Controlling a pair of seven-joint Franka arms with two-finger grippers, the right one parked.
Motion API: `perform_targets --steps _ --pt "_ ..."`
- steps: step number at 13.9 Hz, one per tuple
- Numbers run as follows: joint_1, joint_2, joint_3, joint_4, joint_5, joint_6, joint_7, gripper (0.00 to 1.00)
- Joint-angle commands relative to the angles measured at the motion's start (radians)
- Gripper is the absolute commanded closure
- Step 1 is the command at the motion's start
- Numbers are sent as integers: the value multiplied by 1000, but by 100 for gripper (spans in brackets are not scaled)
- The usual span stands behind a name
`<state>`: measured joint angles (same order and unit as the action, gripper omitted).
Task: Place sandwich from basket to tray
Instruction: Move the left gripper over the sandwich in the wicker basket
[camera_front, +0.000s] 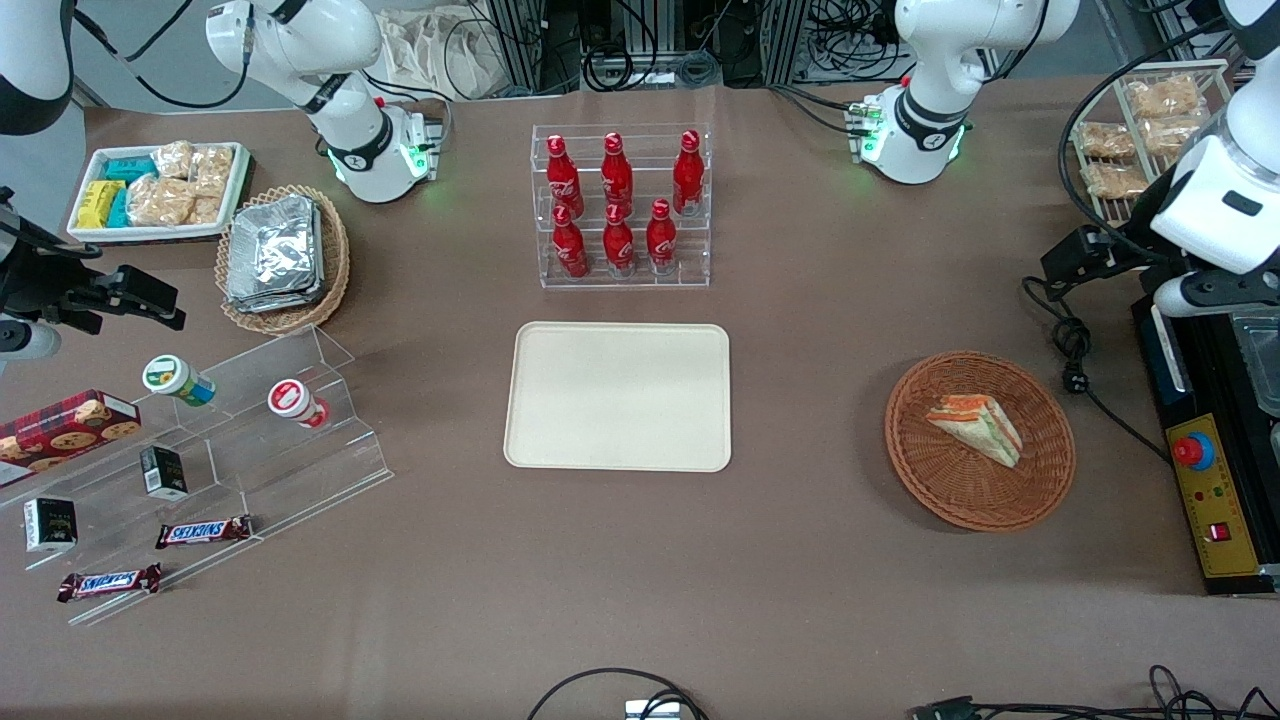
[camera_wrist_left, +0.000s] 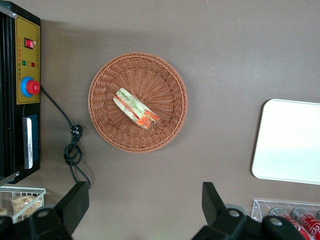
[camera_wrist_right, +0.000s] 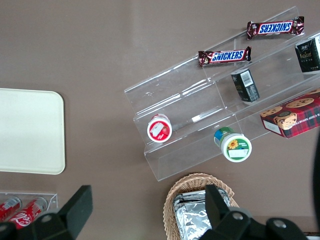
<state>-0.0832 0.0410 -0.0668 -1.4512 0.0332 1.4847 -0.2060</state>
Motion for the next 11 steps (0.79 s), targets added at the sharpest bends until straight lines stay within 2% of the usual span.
perform_targets --steps 1,6,9,11 --pt "14 -3 -11 22 13 -24 5 0" --pt "14 10 -10 5 10 -15 4 0" --pt "43 14 -10 -69 1 44 2 0" --pt "45 62 -4 -97 -1 72 -18 0"
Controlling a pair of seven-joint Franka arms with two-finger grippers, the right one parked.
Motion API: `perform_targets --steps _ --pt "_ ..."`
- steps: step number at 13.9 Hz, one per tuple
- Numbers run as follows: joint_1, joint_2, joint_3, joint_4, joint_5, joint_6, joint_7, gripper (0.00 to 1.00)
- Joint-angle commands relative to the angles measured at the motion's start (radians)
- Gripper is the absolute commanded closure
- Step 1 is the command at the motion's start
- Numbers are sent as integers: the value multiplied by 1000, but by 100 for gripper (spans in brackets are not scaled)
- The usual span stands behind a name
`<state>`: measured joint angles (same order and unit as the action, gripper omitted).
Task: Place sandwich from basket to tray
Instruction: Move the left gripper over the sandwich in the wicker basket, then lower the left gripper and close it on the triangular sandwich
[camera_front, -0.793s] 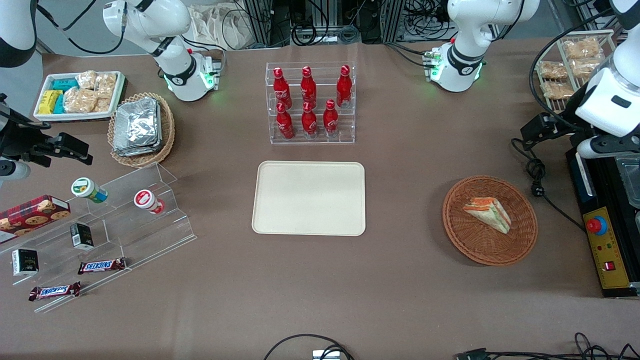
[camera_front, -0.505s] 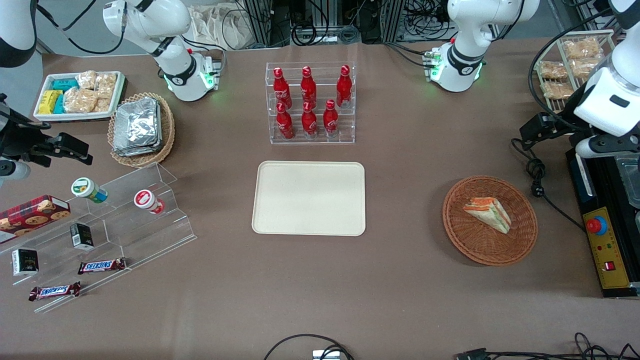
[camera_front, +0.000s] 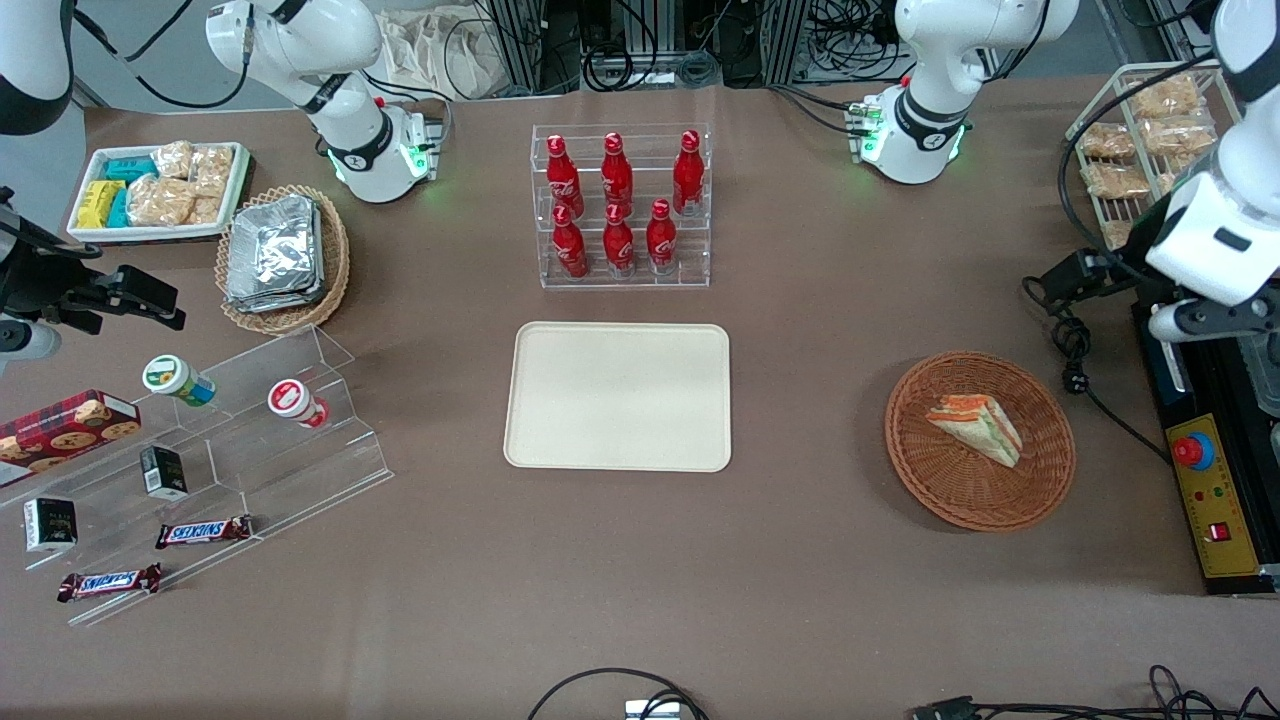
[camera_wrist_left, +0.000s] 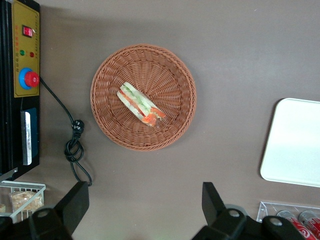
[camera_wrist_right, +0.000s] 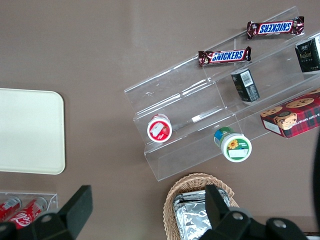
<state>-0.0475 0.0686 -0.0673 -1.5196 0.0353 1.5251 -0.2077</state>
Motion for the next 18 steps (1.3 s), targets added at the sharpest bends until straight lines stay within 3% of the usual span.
perform_targets --steps 1,5,9,11,18 --pt "9 71 -2 -25 -3 43 -68 0" --pt "32 187 -2 -50 -11 156 -425 0" --pt "34 192 0 -322 -3 507 -755 0" --pt "44 191 27 -414 -3 634 -780 0" --pt "46 218 52 -563 -9 822 -805 0"
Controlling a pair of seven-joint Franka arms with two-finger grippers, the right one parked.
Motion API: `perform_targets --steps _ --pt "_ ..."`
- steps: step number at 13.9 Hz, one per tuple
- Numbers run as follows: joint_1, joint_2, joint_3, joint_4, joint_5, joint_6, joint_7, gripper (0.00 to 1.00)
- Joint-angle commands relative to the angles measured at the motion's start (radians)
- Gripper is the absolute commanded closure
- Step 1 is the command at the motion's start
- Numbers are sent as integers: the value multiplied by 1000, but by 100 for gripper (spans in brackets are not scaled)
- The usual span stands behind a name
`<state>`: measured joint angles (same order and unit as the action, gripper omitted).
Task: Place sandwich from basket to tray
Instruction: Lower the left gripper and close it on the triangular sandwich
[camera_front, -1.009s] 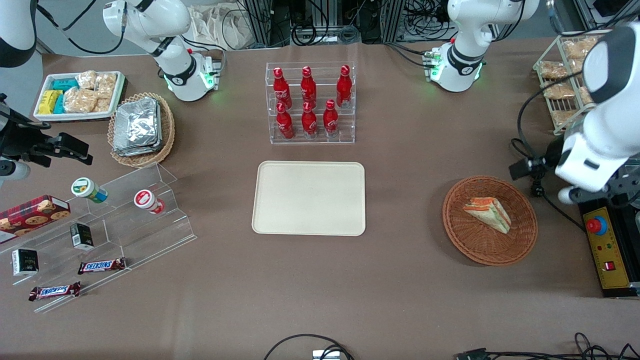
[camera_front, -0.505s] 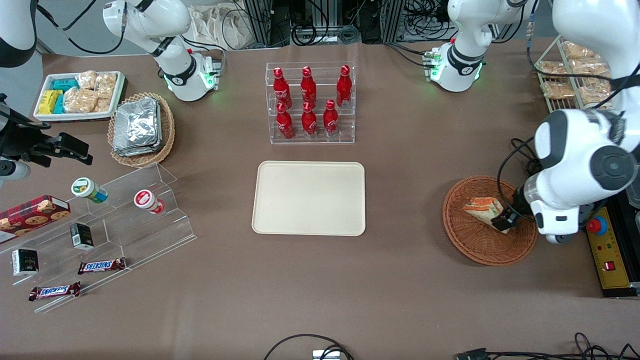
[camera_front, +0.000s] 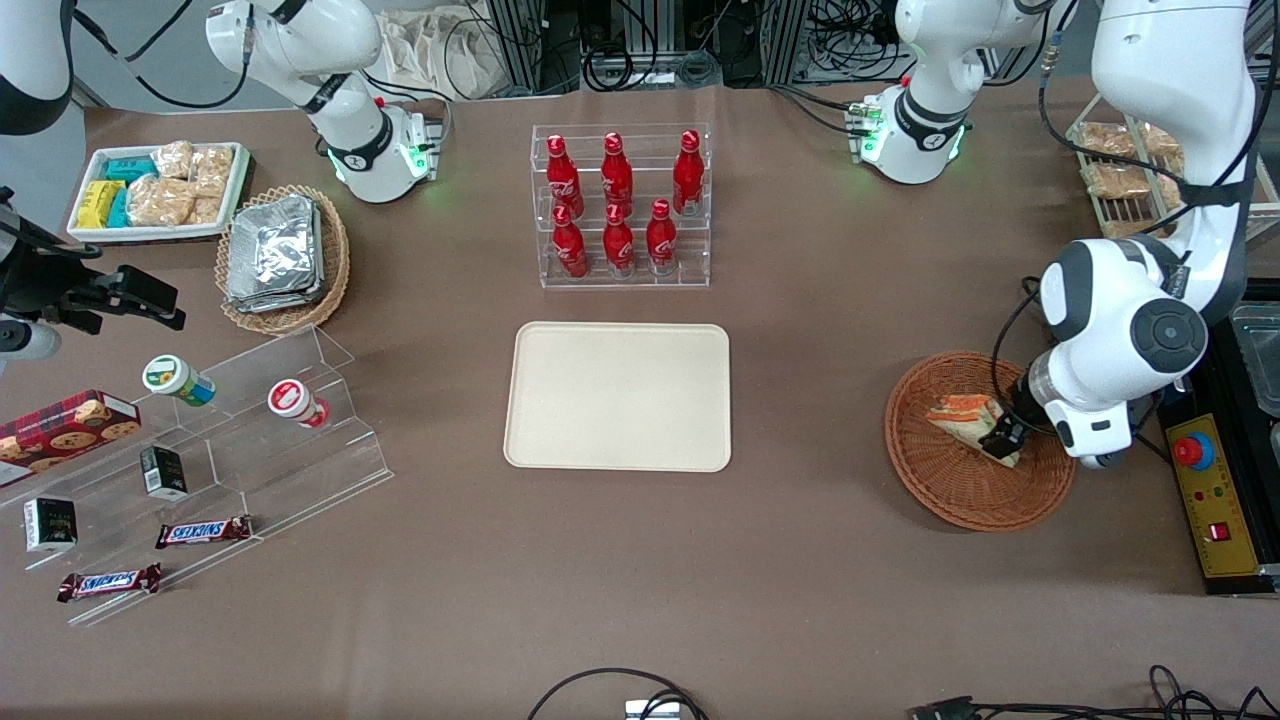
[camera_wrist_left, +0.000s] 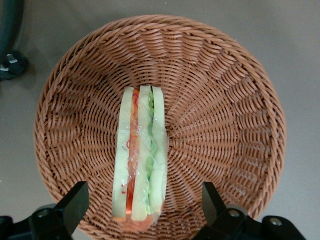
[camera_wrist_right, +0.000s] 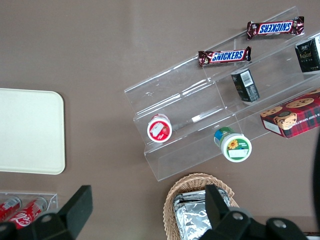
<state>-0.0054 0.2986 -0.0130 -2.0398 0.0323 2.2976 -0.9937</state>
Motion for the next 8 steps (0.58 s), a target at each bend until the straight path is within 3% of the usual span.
perform_targets --steps 1,5,6,7,8 --pt "4 -3 -2 -48 -11 65 -20 0" --pt "-1 30 -2 -97 -11 158 -31 1" --pt "-1 31 -2 -114 -11 178 -31 9" --pt "-1 31 -2 -117 -11 181 -33 34" --pt "1 31 -2 -117 -11 183 -34 77"
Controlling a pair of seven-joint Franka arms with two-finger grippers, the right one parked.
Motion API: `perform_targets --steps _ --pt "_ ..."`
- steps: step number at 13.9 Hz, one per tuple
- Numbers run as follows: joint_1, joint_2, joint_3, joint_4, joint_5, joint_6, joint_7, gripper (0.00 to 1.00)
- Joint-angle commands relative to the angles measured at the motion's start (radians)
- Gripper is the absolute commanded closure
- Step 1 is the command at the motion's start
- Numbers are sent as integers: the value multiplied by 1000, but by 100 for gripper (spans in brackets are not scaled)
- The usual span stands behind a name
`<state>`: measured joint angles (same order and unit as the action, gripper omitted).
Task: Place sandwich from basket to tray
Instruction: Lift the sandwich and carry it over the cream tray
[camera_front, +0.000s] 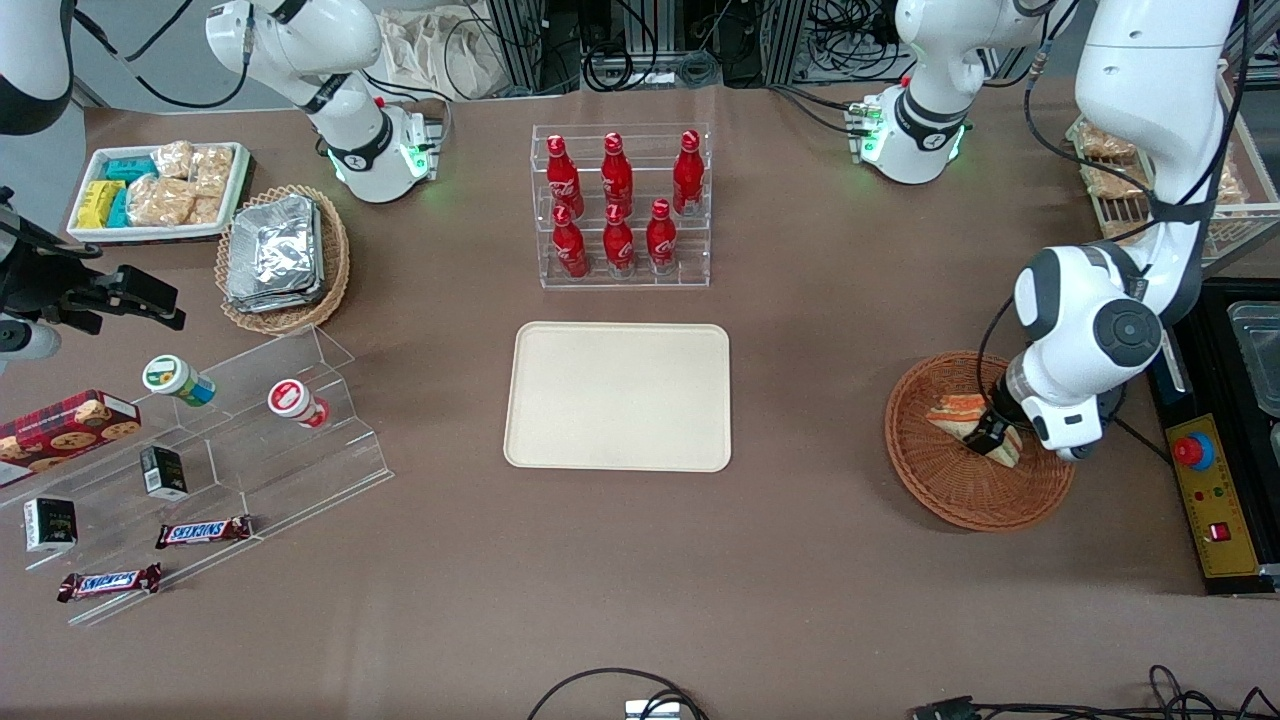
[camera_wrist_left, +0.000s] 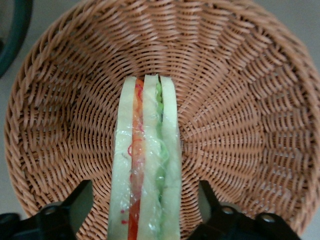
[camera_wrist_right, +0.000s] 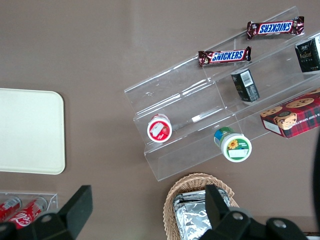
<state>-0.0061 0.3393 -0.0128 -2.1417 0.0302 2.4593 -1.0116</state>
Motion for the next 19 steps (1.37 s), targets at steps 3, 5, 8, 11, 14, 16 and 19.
perform_targets --steps 3,5,8,11,14,16,19 --pt "1 -14 -3 -7 -7 17 -27 100" --pt "1 -46 -4 14 -4 -11 -19 100" --pt "-5 -106 -16 194 7 -324 118 100" --pt "-2 -100 -30 513 4 -682 269 100" --pt "-14 -106 -36 753 2 -946 472 100" --pt "-38 -132 -70 815 4 -1005 527 100" --pt "-115 -154 -101 830 2 -1042 524 100"
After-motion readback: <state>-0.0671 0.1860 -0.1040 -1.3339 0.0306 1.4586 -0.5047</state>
